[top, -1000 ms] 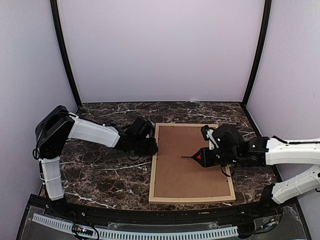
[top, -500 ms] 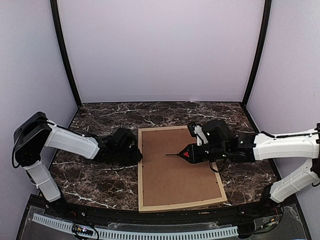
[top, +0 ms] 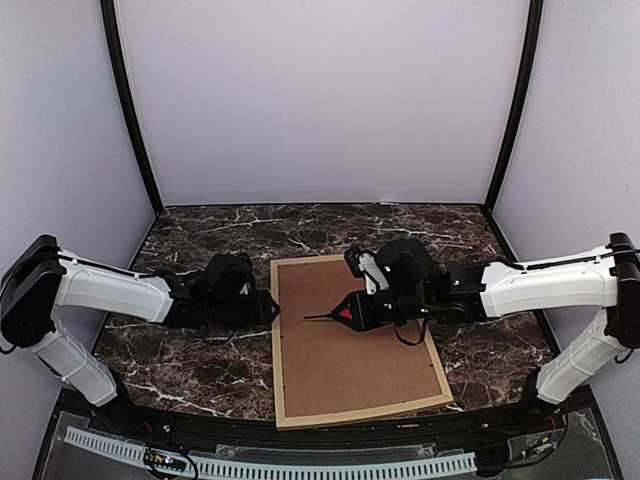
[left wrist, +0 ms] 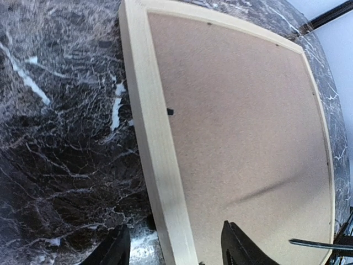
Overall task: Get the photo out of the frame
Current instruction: Move the photo frame to the center of the board, then hold the photo frame at the center of the board.
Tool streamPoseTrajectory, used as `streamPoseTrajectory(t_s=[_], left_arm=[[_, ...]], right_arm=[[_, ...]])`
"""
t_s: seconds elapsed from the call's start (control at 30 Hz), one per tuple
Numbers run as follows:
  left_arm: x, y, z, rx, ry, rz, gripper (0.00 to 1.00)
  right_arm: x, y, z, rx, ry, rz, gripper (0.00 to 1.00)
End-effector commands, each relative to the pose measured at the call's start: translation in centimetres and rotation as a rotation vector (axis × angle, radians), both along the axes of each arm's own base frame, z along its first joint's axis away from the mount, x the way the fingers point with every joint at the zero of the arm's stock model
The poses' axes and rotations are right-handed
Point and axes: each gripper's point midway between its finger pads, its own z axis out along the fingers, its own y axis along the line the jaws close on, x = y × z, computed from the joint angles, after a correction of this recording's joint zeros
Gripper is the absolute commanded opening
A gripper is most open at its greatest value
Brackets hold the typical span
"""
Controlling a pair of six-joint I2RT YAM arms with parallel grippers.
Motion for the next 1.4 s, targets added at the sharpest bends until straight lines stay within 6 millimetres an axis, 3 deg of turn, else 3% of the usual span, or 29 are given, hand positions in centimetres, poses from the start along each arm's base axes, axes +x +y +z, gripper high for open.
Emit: streamPoseTrajectory(t_s=[0.0,0.23,0.43,0.8,1.03,1.37], left_arm=[[-0.9,1.2,2.3,0.052,-0.073,-0.094,0.58],[-4.0,1.9,3.3,0.066,-0.066,-0.254,0.55],[-6.9,1.7,2.0,-0.002,0.002,-0.357,0.53],[-6.6,0.9,1.4,-0.11,0.008,-0.317,0.51],[-6.0,-0.2,1.0,-0.144,0.028,-0.311,0.42],[-5.5,-0.7,-0.2,-0.133,0.048,-0.312,0.36]], right_arm=[[0.2,2.0,1.9,0.059,-0.031,0.028,0.0],[0.0,3.0,1.2,0.056,-0.015,0.046,0.0],[-0.3,4.0,0.5,0.048,0.002,0.068,0.0],[-0.8,5.0,0.0,0.043,0.011,0.089,0.0],[-0.9,5.3,-0.7,0.03,0.02,0.094,0.0],[-0.6,5.7,-1.5,0.003,0.02,0.093,0.0]])
